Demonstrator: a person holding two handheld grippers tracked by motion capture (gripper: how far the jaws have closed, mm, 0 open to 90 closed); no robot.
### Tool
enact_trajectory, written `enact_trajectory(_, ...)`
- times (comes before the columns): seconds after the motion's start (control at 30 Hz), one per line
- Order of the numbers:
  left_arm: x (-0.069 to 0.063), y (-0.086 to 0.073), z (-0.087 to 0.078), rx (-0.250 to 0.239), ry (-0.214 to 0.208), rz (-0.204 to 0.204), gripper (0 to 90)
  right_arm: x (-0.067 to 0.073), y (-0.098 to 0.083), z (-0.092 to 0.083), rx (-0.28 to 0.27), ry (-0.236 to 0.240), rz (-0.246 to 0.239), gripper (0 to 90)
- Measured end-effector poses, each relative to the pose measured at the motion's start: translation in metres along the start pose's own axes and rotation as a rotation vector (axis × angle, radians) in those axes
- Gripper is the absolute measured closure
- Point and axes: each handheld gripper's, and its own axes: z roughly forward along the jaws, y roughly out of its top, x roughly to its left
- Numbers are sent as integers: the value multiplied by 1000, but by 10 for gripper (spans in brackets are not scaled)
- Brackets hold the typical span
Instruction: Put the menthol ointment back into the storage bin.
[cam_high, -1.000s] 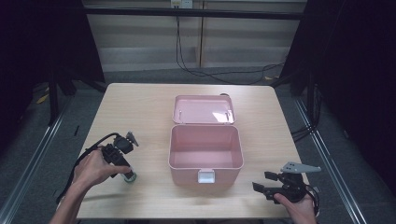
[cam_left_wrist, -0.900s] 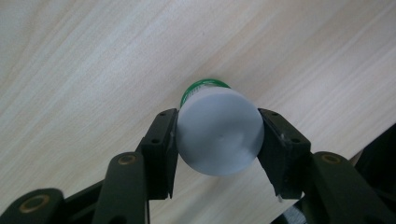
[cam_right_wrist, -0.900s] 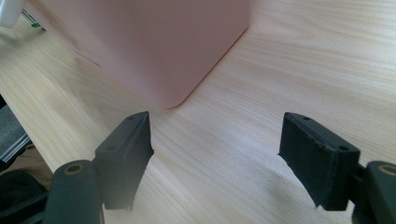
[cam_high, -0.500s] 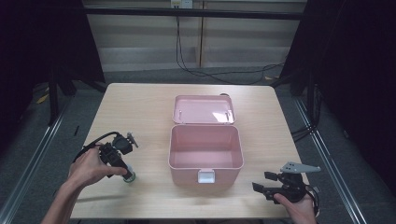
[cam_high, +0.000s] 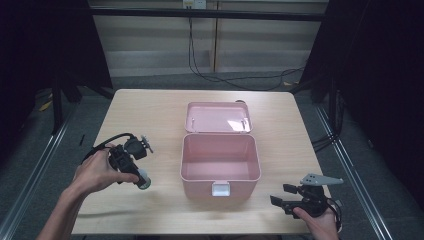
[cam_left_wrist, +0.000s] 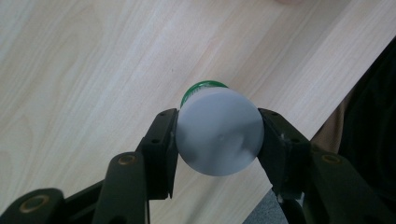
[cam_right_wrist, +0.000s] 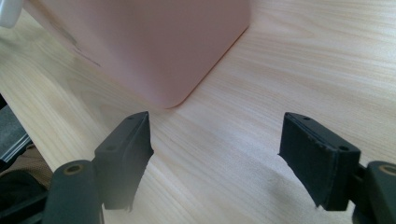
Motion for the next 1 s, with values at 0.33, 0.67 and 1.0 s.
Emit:
enact_trajectory(0.33, -5, 14, -17, -25, 13, 33, 510, 0, 0, 0, 0, 0, 3, 249)
enact_trajectory(0.67, -8, 27, -35, -27, 24, 79, 511, 0, 0, 0, 2, 1, 4, 249)
enact_trajectory(1.0, -14, 46, -56, -38, 66, 143, 510, 0, 0, 0, 0, 5, 6, 249)
